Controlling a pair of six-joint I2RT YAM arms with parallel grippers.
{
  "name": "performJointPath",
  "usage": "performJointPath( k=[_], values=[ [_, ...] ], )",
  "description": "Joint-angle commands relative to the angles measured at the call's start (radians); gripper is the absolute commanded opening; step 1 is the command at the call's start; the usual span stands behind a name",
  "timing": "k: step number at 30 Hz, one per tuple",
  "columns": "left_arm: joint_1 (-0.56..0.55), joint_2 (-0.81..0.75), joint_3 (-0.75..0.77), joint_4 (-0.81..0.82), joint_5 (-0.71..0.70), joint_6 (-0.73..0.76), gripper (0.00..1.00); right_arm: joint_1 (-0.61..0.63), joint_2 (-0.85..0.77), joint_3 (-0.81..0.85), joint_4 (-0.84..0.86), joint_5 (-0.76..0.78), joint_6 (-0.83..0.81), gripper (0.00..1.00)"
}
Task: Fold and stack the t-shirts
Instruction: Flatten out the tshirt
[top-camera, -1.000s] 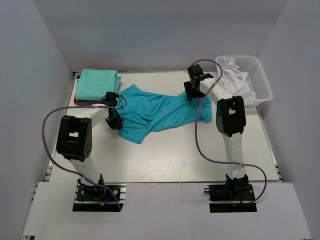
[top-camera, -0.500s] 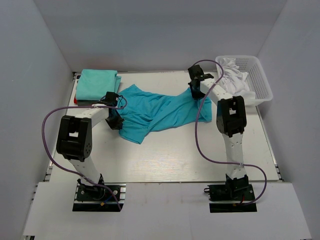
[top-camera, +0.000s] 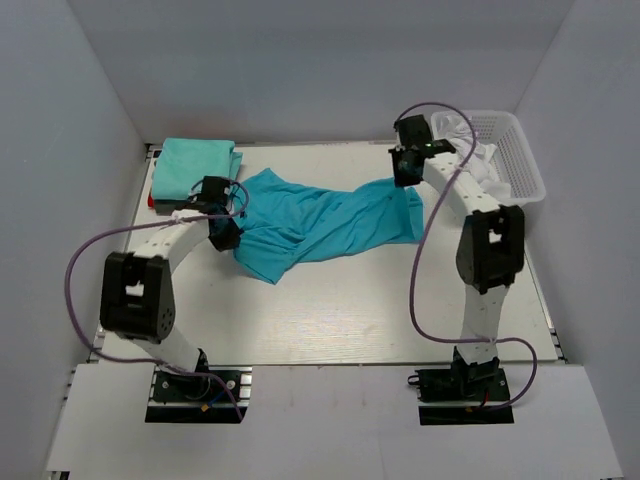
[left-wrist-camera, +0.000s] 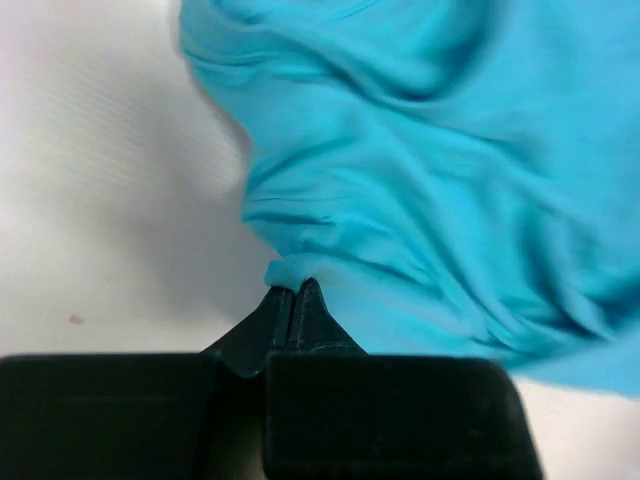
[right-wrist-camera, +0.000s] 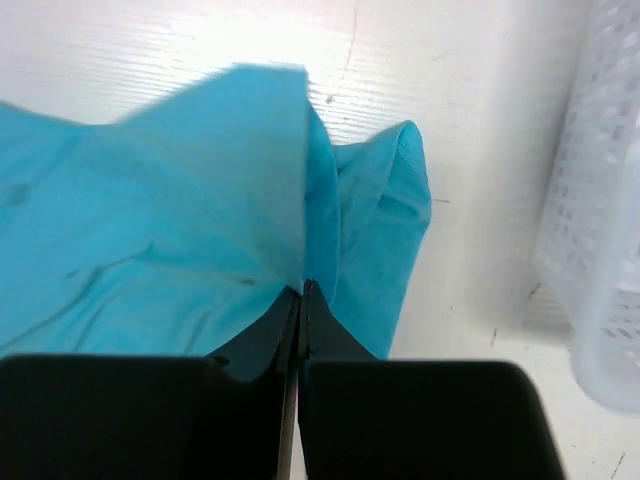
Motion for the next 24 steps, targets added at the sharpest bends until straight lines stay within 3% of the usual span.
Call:
performJointPath(
  k=[1, 6, 11, 20, 24],
  values=[
    [0.001, -0.217, 0.011, 0.032, -0.027, 0.018, 0.00, -0.031, -0.173, -0.049, 0.039, -0.146, 0.003, 0.00],
    [0.001, -0.378, 0.055, 0.008, -0.053, 0.020, 0.00, -0.059, -0.395, -0.167, 0.043, -0.215, -0.012, 0.00],
    [0.001, -0.497, 0.161, 0.008, -0.085, 0.050, 0.00, -0.088, -0.520, -0.210, 0.031, -0.274, -0.028, 0.00],
    [0.001, -0.580, 0.445, -0.130, -0.384, 0.072, 0.00, -0.114, -0.797, -0.212, 0.046, -0.169, -0.028, 0.00],
    [0.001, -0.615, 0.554, -0.162, -0.428, 0.083, 0.00, -0.122, -0.871, -0.180, 0.037, -0.113, -0.022, 0.00]
  ],
)
